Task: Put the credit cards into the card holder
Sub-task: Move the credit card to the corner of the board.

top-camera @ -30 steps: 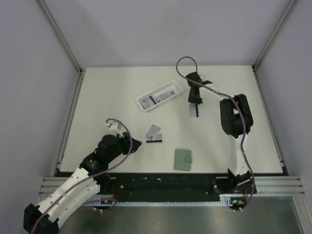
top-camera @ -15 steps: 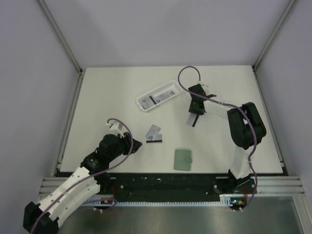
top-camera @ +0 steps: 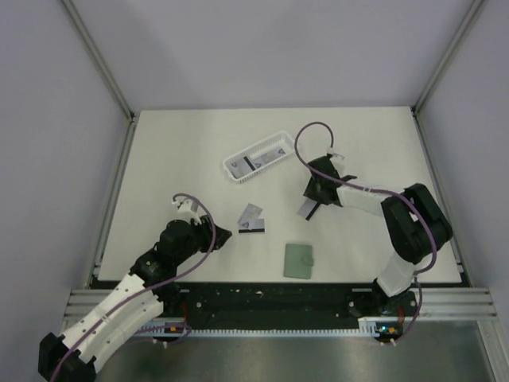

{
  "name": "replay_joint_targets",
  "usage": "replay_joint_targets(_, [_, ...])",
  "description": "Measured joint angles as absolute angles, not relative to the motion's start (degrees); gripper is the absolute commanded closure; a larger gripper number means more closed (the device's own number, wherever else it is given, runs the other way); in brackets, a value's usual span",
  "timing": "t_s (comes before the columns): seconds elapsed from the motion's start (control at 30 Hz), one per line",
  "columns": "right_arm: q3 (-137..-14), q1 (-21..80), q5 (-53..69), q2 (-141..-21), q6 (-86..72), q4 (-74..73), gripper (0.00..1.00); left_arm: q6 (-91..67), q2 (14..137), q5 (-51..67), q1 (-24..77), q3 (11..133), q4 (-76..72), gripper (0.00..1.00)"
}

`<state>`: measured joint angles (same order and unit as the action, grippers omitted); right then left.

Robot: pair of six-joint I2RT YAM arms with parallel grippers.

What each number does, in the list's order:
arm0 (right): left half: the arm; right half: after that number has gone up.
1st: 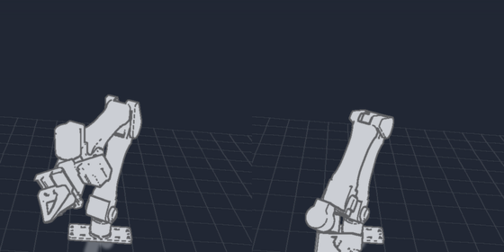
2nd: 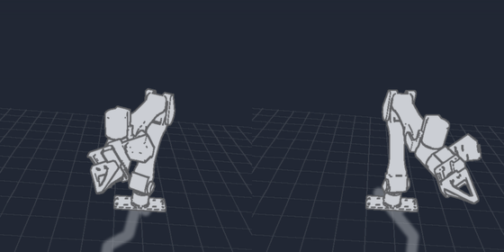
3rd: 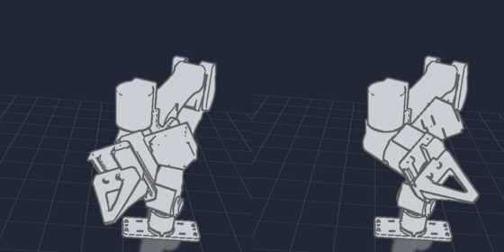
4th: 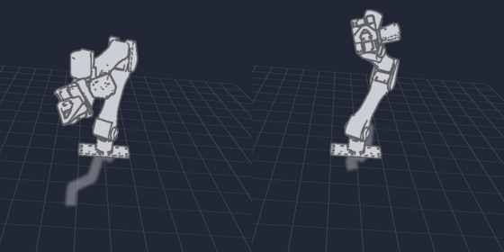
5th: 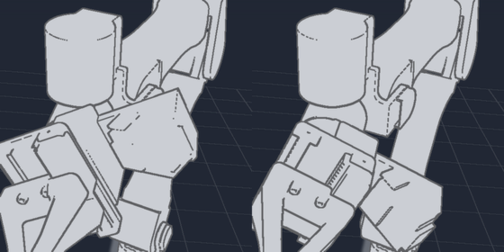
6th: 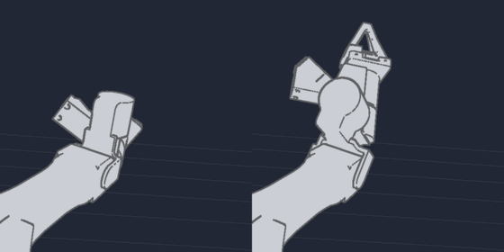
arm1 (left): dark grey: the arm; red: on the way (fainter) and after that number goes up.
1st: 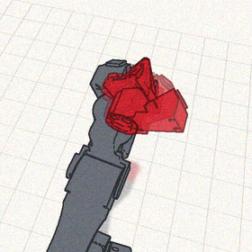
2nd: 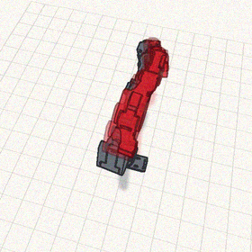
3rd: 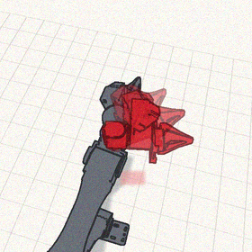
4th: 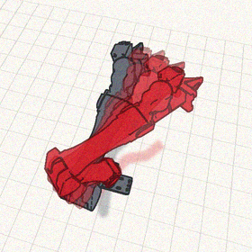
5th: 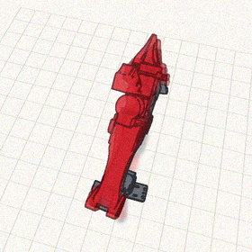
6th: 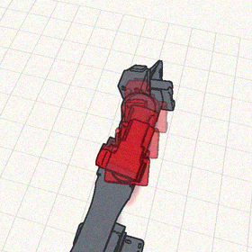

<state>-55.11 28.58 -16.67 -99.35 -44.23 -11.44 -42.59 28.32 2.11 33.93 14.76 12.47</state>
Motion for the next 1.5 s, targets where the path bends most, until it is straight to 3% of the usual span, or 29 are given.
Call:
replay_joint_targets(0.33, [-45.4,32.1,-15.8,-91.9,-53.2,-7.0,0.57,-43.4,28.3,2.4,33.9,14.4,12.4,0.61])
replay_joint_targets(0.83, [-47.4,43.1,-15.6,-93.2,-58.9,-9.2,0.56,-43.7,25.6,2.7,33.9,14.0,12.1,0.61])
replay_joint_targets(1.5, [-43.3,49.9,-21.1,-87.3,-60.9,-17.5,0.56,-44.4,27.6,3.2,33.9,13.3,11.5,0.61])
